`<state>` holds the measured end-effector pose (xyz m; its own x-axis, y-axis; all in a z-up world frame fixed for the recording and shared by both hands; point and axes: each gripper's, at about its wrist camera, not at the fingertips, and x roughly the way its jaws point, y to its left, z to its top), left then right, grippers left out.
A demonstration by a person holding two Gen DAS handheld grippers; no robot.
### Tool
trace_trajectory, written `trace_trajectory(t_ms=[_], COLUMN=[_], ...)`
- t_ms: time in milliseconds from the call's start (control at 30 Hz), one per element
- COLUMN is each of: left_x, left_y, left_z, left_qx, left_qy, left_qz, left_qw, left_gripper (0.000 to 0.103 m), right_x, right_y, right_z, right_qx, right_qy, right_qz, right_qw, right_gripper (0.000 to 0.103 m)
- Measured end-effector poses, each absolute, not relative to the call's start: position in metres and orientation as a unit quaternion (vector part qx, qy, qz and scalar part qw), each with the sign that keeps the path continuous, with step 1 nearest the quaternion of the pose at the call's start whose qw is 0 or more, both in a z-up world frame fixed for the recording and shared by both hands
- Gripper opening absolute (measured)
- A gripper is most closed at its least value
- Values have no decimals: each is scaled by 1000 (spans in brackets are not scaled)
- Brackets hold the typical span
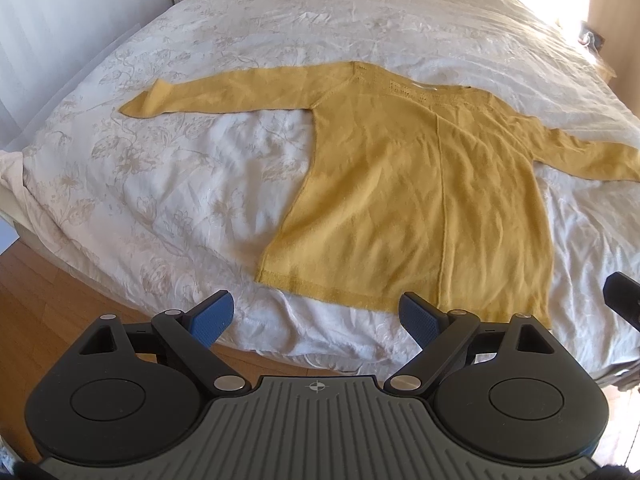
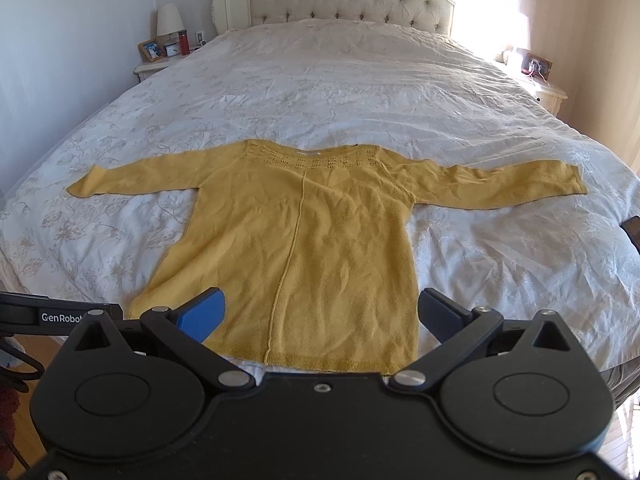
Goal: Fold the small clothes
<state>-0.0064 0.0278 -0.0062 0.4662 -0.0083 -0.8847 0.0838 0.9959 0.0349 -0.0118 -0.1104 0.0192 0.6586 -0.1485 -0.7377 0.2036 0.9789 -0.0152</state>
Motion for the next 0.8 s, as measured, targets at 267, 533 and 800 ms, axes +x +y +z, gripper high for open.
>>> trace_trajectory(t_ms=[267,533,800], left_x=[-7,-7,-5], left_y=[25,26,29], left_z=[-8,-9,-12], left_qx=[42,42,42], left_qy=[521,520,523], left_qz=[-36,-38,-37], left_qw=[852,852,851], left_gripper=[90,90,90], right_x=[-12,-12,-11], right_y=[-111,-111,-112], right_z=[18,17,16], right_qx=[43,44,46], right_qy=[405,406,407], right_qz=[-100,-99,-98], right_qw=[908,908,907], right_gripper=[102,102,102])
